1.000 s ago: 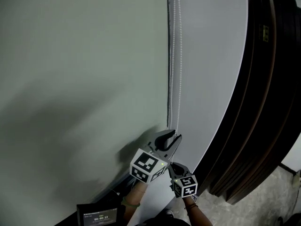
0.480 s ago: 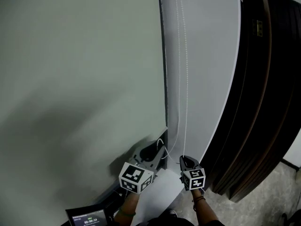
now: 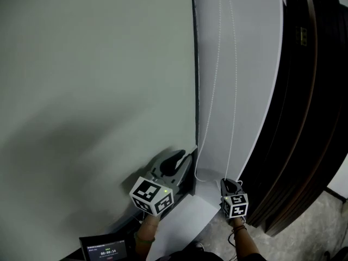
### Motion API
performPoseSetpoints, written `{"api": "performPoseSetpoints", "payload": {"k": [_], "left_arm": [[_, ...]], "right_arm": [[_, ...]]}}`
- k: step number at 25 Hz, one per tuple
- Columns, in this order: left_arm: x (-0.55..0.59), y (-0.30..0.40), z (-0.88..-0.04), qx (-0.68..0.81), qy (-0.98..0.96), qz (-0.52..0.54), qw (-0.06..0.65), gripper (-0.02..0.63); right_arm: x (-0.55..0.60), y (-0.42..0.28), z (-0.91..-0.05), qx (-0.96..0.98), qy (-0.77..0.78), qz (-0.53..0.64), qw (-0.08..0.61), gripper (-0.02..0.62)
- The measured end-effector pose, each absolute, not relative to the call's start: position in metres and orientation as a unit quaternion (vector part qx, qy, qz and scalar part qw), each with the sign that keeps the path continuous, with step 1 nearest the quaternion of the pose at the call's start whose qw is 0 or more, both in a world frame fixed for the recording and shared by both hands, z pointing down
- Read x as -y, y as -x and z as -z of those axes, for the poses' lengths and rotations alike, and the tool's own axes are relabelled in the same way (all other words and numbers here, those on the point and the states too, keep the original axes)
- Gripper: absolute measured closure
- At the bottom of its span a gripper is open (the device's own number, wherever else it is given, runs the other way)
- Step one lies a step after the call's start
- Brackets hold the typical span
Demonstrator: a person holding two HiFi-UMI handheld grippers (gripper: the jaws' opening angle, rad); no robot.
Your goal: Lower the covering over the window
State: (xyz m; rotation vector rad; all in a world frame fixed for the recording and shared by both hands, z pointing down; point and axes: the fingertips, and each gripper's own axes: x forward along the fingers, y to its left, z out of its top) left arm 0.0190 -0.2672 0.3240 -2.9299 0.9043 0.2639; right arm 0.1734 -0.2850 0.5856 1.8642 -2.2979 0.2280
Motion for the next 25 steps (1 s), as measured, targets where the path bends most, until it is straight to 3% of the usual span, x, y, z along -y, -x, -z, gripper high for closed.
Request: {"api": "performPoseSetpoints", "payload": {"k": [7,13,14,15,25], "left_arm": [[0.261,-0.084,-0.270,-0.226,0.965,-0.092,0.099,0.533],[0.267,-0.098,-0.245,-0.217,0.965,-0.103,0.109,0.534],[0.266,-0.096,-0.241,-0.216,0.964,-0.109,0.108,0.547],[0.264,-0.094,-0.239,-0.217,0.963,-0.116,0.108,0.602],[0.254,-0.090,-0.232,-0.197,0.963,-0.156,0.095,0.605]], "right_arm": [[0.263,-0.107,-0.584,0.807,-0.583,-0.053,0.080,0.574],[0.239,-0.051,-0.580,0.836,-0.542,-0.045,0.074,0.575],[0.236,-0.047,-0.579,0.837,-0.540,-0.045,0.072,0.574],[0.235,-0.046,-0.579,0.838,-0.539,-0.046,0.070,0.574],[0.236,-0.055,-0.578,0.837,-0.541,-0.047,0.070,0.574]]}}
